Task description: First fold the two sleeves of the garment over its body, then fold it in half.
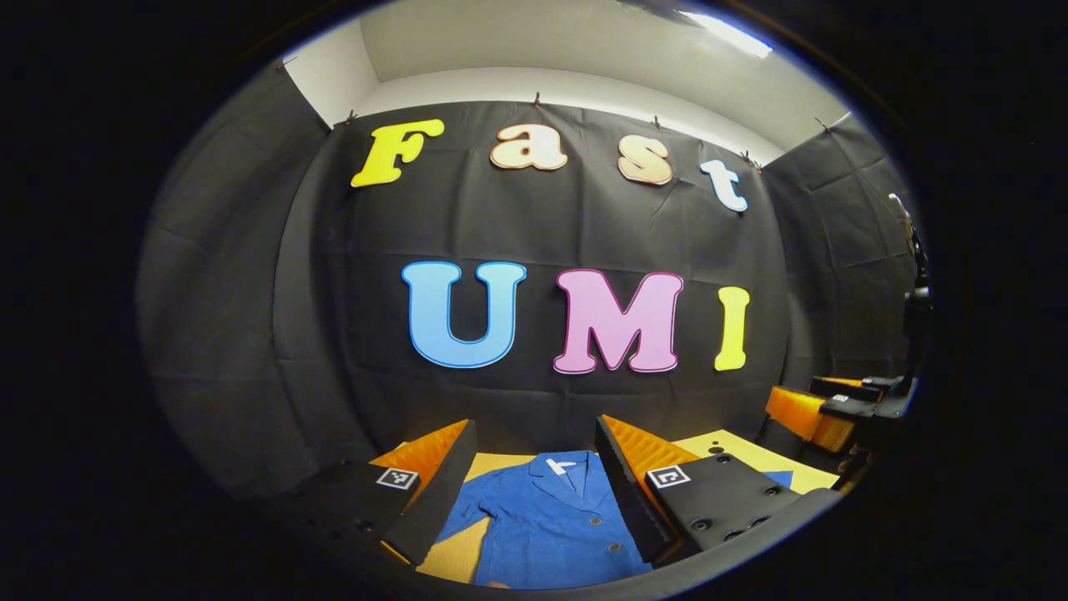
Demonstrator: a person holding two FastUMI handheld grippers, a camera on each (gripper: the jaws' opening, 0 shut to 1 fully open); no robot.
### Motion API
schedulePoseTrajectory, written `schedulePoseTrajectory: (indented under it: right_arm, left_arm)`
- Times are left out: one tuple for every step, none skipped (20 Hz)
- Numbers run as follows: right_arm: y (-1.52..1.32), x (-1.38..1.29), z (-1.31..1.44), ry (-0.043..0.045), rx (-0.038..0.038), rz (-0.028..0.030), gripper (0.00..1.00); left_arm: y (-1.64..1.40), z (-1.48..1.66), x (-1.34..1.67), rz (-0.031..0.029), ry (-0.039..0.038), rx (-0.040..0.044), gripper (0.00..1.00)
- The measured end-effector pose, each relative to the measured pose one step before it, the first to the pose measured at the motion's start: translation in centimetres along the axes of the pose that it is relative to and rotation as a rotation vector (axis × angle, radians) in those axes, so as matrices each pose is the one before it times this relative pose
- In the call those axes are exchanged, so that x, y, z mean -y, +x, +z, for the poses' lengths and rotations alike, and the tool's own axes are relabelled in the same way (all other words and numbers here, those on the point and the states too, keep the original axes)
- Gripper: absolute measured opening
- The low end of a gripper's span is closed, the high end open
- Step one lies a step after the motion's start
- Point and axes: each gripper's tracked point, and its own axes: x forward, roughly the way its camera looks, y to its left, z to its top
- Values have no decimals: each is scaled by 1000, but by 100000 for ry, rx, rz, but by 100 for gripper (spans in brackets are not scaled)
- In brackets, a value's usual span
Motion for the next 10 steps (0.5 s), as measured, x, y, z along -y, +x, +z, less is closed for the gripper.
schedulePoseTrajectory:
  right_arm:
    - [214,284,-382,112,-1037,-431,93]
    - [248,199,-262,-34,-681,-256,97]
    - [239,195,-157,61,-550,-217,96]
    - [164,218,-301,140,-594,-118,96]
    - [265,343,-462,131,-1246,-409,95]
    - [115,357,-692,412,-1965,-365,95]
    - [224,456,-731,594,-2098,-511,95]
    - [239,606,-646,714,-2458,-815,95]
    - [337,671,-748,1025,-2885,-973,95]
    - [404,848,-835,1437,-3018,-1317,95]
  left_arm:
    - [70,251,191,-192,-171,499,82]
    - [95,-191,234,-156,594,-80,82]
    - [86,-161,115,16,819,-525,82]
    - [77,-188,139,13,456,-629,82]
    - [71,-55,172,-84,-148,-746,82]
    - [70,-90,358,-580,-556,-536,82]
    - [175,-118,376,-584,-569,-614,82]
    - [187,-205,268,-99,-319,-691,82]
    - [145,-197,294,-117,-264,-839,82]
    - [188,-325,326,-191,-236,-782,82]
